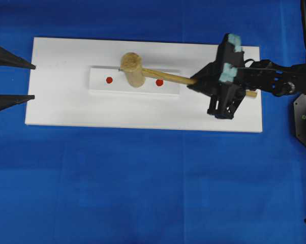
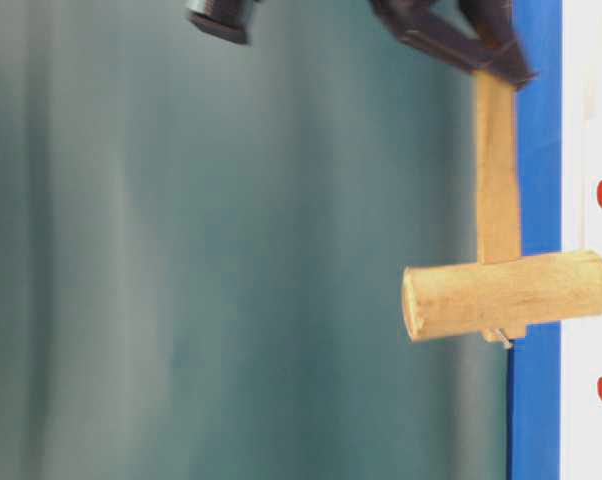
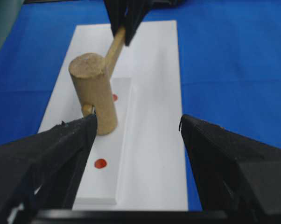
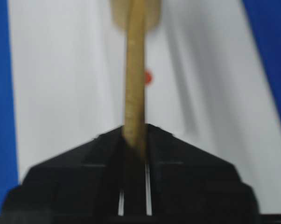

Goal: Hit the mark with a hammer.

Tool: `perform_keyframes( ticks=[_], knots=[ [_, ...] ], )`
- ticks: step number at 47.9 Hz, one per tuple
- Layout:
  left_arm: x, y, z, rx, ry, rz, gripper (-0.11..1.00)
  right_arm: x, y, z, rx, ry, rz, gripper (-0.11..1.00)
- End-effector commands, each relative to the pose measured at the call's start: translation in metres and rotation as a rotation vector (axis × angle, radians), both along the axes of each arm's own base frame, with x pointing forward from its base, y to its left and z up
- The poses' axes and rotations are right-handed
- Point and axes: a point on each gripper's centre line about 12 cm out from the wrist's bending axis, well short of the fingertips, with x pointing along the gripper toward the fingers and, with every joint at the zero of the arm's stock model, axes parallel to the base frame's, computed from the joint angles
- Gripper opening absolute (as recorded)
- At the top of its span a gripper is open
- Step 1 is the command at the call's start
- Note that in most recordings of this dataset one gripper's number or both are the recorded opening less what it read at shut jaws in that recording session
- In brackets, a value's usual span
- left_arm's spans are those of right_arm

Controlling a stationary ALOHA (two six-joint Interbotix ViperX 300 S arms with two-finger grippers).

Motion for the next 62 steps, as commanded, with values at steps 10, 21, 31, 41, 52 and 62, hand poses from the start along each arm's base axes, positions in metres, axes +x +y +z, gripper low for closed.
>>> perform_keyframes(
  ticks=[10,21,31,41,52,62],
  knots=[
    [0.002,0.001,0.003,-0.001,-0.006,0.003,0.69,-0.031,0.003,0.055,-0.067,-0.203,0.009,0.03],
    [0.002,0.001,0.002,-0.001,-0.005,0.003,0.69,-0.064,0.011,0.072,-0.089,-0.282,0.043,0.03],
    [0.002,0.001,0.003,0.000,-0.008,0.003,0.69,-0.064,0.012,0.064,-0.084,-0.247,0.054,0.03],
    [0.002,0.001,0.003,-0.004,-0.008,0.004,0.69,-0.058,0.010,0.029,-0.055,-0.120,0.047,0.03],
    [0.002,0.001,0.003,-0.004,-0.008,0.004,0.69,-0.048,0.016,-0.021,0.063,0.114,0.077,0.03],
    [0.002,0.001,0.002,-0.004,-0.006,0.004,0.69,-0.047,0.011,-0.004,0.007,0.030,0.056,0.03]
  ],
)
